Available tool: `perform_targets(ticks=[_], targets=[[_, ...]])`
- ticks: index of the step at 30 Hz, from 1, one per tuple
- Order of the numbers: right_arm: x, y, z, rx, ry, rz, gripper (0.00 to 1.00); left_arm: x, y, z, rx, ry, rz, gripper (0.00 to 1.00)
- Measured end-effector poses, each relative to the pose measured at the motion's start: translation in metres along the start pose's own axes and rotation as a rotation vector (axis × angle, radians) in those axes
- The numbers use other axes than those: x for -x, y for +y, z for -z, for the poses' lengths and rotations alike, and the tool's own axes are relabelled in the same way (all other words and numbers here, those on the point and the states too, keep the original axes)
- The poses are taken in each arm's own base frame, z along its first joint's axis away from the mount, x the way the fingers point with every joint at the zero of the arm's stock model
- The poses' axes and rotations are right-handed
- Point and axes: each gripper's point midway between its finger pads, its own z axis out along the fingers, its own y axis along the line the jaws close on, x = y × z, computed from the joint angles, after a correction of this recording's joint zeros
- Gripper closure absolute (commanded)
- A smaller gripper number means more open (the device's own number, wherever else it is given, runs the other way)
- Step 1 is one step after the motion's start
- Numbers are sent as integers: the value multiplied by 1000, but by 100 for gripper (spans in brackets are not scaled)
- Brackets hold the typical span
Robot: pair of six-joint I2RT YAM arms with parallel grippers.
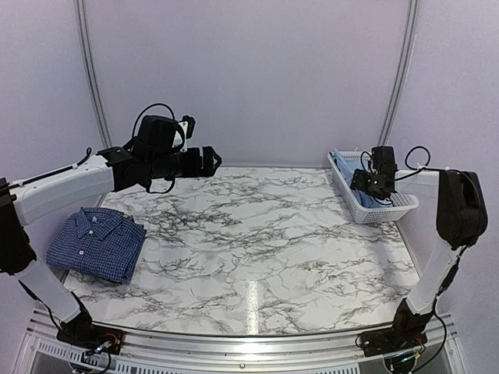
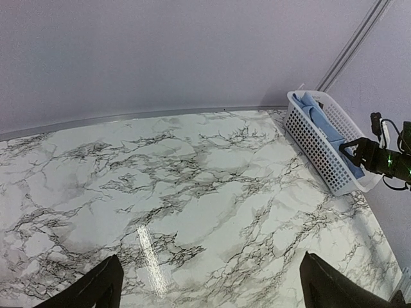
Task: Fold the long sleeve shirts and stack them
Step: Pick up the crumpled shirt from the bin.
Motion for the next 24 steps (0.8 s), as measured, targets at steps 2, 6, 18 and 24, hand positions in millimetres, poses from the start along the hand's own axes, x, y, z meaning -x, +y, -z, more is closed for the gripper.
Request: perform_targets(ticks=[2,6,18,24], targets=[[6,-2,-7,7,-4,-12,28,-2,1,0,2,5,3,1],[10,2,-21,37,5,-18,42,-2,1,0,2,6,12,1],[21,13,-26,71,20,9,100,-2,1,0,3,6,26,1],[62,16,7,28,-72,52,100,-2,1,0,4,5,26,1]])
